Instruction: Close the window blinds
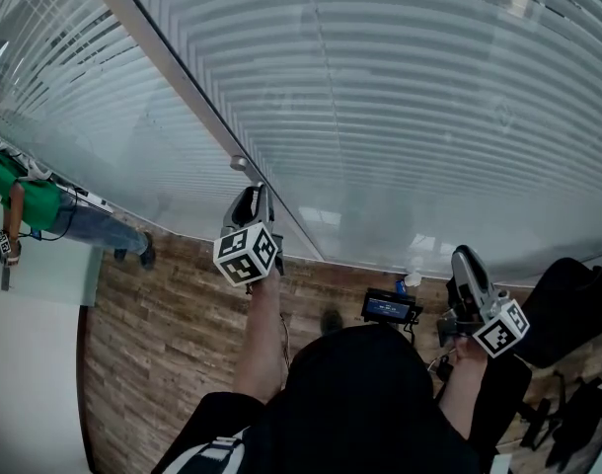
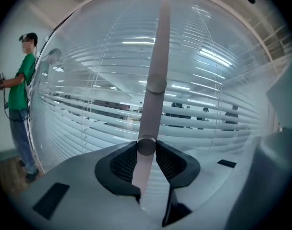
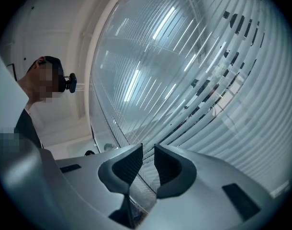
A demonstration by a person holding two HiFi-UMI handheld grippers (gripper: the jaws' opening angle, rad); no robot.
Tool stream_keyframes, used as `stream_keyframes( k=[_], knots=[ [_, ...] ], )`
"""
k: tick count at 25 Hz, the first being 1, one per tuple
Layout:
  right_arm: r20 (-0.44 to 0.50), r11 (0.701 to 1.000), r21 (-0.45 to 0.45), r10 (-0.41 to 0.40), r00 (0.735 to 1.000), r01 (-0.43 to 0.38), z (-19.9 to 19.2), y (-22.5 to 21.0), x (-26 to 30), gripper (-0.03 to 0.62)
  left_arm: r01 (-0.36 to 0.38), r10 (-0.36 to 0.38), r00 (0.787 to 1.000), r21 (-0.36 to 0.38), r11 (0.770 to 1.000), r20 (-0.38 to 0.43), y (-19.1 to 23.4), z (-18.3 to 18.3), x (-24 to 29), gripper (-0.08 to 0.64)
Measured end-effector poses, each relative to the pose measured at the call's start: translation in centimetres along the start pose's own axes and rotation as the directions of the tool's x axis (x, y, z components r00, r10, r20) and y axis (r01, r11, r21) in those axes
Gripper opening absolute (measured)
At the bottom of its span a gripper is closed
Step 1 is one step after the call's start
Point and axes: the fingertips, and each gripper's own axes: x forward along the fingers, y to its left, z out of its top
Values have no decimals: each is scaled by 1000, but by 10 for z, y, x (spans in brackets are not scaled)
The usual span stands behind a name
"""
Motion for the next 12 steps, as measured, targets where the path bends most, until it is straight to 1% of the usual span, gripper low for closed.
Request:
stream_keyframes(
  k=[2,4,6,8,11,12],
  knots=[
    [-1,1000,1,0,1000,0,0,0,1,72,-30,31,999,104,994,-13,0,0,1,135],
    [-1,1000,1,-2,1000,2,0,0,1,72,-56,62,998,206,977,-24,-1,-1,2,135],
    [-2,1000,1,-3,1000,3,0,-1,0,72,-72,84,996,278,958,-29,-2,-2,2,135],
    [-2,1000,1,-3,1000,3,0,-2,-1,72,-88,104,994,341,936,-30,-1,-3,3,135],
    [-1,1000,3,-2,1000,2,-1,-2,-1,72,-112,135,991,436,893,-23,-1,-3,4,135],
    [-1,1000,3,-2,1000,2,-1,-2,-1,72,-118,143,990,458,881,-20,-1,-3,5,136]
  ],
)
